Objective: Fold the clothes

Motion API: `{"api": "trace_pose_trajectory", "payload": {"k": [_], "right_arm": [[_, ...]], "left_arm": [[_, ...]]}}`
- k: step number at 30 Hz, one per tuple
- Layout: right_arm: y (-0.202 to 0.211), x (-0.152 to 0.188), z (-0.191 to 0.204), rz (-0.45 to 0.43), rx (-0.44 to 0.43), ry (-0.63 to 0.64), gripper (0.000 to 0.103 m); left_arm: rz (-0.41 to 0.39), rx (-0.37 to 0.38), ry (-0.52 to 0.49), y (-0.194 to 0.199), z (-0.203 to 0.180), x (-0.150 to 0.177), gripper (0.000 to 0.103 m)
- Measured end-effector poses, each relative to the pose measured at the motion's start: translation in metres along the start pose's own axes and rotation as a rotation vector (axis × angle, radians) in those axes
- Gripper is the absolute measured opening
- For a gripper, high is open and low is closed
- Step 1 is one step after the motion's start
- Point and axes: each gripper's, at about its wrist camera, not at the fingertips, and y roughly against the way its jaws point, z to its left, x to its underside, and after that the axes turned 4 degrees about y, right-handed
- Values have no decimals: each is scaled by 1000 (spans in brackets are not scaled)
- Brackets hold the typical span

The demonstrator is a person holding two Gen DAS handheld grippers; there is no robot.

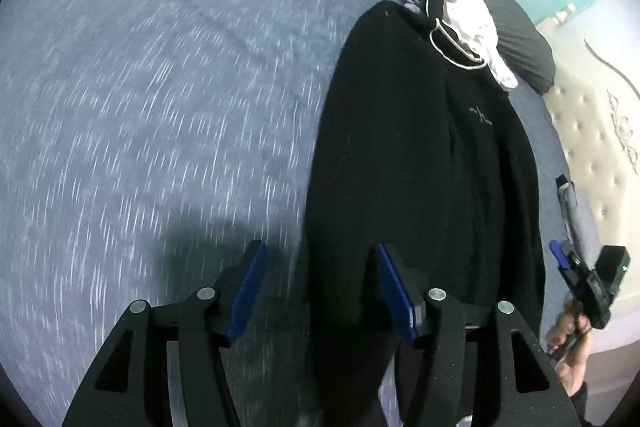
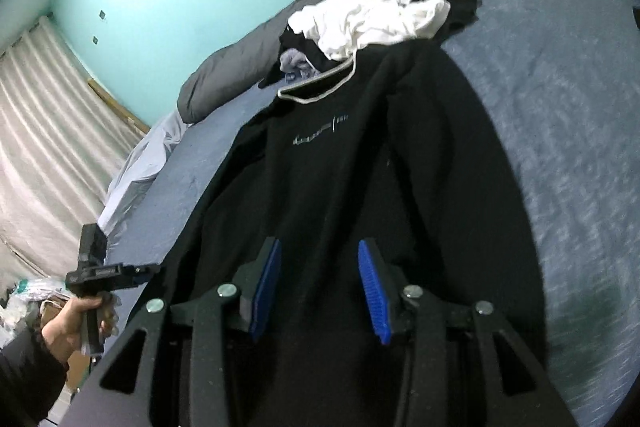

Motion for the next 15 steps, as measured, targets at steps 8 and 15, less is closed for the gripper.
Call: {"api": "trace_pose_trajectory", "payload": {"k": [8,15], "right_arm": [[-9,1,14,-3,-37,13,41],[-9,-5,17,-48,-62,-1,41]], "left_arm": [[33,-6,-22,12,-1,44,60],[37,-26,-26,14,-2,52,6]]}}
